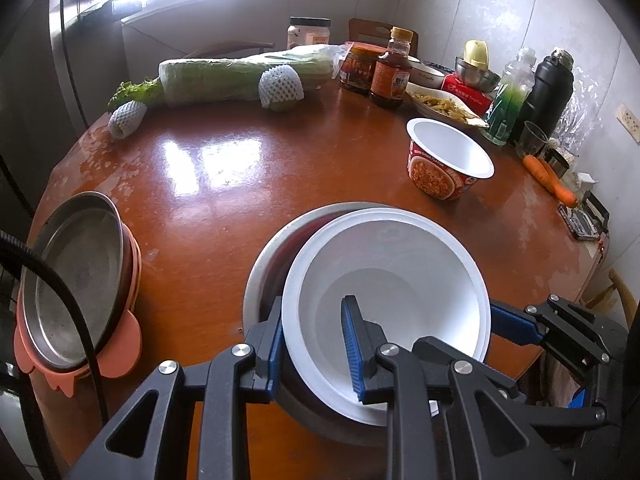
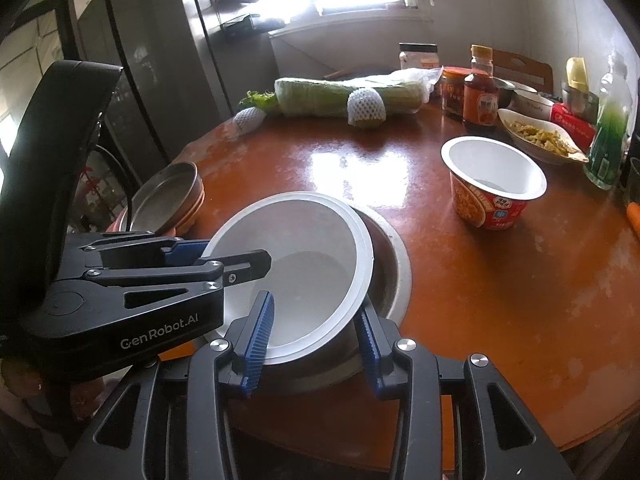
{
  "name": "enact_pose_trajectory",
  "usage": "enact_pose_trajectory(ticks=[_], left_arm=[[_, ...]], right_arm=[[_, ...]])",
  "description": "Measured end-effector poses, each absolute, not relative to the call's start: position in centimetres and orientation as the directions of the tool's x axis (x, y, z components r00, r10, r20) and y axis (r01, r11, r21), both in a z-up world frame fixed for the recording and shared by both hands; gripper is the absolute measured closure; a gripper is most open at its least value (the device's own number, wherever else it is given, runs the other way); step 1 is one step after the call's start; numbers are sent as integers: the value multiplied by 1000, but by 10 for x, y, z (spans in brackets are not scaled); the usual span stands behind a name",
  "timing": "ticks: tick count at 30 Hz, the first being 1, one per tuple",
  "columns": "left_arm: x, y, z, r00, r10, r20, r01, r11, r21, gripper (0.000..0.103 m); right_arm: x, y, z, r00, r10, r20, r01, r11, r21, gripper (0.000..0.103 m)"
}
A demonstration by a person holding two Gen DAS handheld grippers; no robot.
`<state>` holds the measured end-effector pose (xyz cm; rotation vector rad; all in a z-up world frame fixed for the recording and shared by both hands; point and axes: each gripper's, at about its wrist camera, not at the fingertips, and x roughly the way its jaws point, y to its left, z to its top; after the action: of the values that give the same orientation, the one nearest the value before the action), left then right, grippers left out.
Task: Organize plates and bowls
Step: 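Lower the white paper bowl into the steel bowl with both grippers, then open both grippers and withdraw from the nested white bowl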
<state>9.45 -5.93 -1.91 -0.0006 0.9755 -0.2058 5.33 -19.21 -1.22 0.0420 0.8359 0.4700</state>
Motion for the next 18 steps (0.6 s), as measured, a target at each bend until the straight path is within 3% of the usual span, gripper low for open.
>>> enact_pose_trajectory(ticks=[15,18], left_arm=[[94,-56,-15,560,-183,-808,162,981,-109,70],[92,-56,-13,565,-180,-805,159,981,-108,68]], right_arm=[[50,-194,-6,613,383,-691,-372,912,175,50],[50,-197,-5,621,378,-686,-362,915,177,44]])
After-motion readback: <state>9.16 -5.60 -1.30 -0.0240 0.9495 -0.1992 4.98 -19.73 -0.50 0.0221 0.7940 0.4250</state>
